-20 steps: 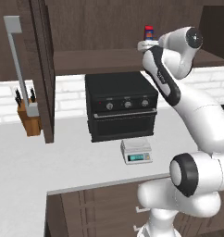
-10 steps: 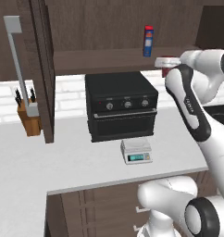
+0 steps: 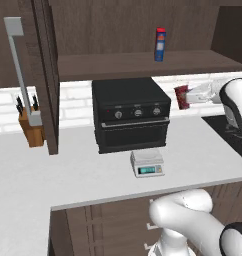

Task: Pick the yogurt and place it on the digital scale for weighing, and close the cabinet.

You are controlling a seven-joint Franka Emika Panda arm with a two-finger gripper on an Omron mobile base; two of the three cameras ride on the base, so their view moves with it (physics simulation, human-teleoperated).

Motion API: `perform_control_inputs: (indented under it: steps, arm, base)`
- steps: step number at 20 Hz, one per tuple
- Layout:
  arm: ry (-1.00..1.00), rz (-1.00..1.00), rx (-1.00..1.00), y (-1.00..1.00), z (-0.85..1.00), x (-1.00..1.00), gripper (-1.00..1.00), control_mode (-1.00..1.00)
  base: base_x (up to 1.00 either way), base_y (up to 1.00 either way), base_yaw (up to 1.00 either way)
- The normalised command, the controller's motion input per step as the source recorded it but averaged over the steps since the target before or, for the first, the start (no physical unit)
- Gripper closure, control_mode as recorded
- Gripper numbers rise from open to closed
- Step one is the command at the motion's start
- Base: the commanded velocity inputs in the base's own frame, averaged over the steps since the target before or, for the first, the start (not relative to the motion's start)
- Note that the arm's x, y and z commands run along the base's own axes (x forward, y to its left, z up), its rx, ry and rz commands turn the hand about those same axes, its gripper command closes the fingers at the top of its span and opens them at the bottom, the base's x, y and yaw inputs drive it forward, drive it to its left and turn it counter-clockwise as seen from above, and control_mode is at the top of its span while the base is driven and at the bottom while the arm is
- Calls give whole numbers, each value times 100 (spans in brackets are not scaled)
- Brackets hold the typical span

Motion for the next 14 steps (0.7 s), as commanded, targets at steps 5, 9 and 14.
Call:
perform_control_inputs:
  steps: [5, 9, 14]
  arm:
    - [-3, 57, 4, 0, -90, 4, 100, -100]
    - [-10, 43, 13, 3, -80, 36, 100, -100]
    - [-19, 24, 12, 6, -77, 37, 100, -100]
  base:
    - [0, 0, 0]
    - [0, 0, 0]
    - [0, 0, 0]
